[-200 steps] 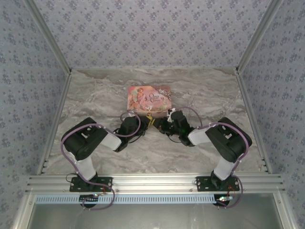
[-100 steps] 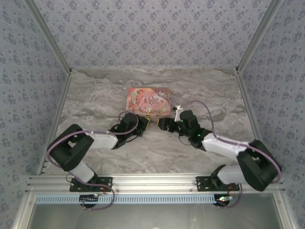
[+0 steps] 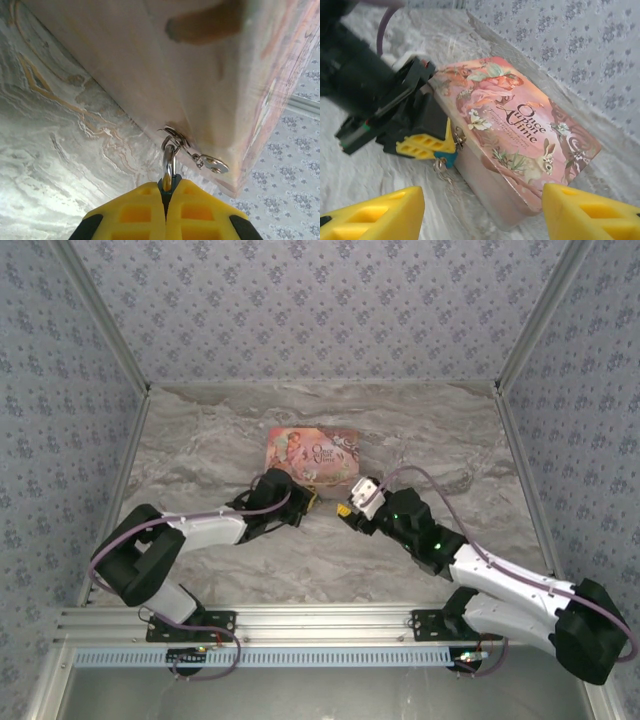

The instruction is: Unlock the padlock with the key

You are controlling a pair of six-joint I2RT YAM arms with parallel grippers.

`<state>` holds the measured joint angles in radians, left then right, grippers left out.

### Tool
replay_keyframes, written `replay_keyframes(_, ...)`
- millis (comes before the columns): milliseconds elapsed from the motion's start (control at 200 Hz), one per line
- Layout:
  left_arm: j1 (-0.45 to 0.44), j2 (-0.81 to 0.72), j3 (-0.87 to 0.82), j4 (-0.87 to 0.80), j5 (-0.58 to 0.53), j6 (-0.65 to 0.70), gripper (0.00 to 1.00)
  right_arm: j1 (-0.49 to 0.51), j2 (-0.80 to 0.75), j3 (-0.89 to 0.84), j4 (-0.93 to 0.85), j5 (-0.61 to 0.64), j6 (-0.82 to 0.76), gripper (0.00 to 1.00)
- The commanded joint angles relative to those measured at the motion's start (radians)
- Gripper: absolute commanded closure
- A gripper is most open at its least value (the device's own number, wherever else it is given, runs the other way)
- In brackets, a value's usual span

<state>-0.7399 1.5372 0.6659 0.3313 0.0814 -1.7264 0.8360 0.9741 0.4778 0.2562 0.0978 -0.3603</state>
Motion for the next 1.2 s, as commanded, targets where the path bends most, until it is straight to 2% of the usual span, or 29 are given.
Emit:
replay_keyframes(0,0.005,0.003,0.047,-0.020,0.040,-0.040,1.00,0.051,0.032,-0.011,0.001,0.148,-0.255,0.36)
replay_keyframes(170,0.005,0.011,0.051,-0.023,0.054,-0.057,1.00,0.109,0.151,-0.019,0.111,0.255,-0.355,0.37)
replay_keyframes(360,0.004,0.014,0.054,-0.023,0.060,-0.066,1.00,0.123,0.287,-0.021,0.273,0.248,-0.355,0.39)
replay_keyframes(500,0.004,0.020,0.057,-0.017,0.067,-0.073,1.00,0.136,0.381,0.005,0.331,0.257,-0.346,0.51)
replay_keyframes(580,0.004,0.026,0.058,-0.008,0.077,-0.076,1.00,0.146,0.441,0.005,0.410,0.285,-0.353,0.52)
replay_keyframes(700,0.004,0.032,0.060,0.002,0.088,-0.082,1.00,0.149,0.504,0.026,0.437,0.290,-0.344,0.55)
replay_keyframes(1194,0.004,0.044,0.061,0.008,0.104,-0.094,1.00,0.131,0.598,0.064,0.466,0.298,-0.306,0.83)
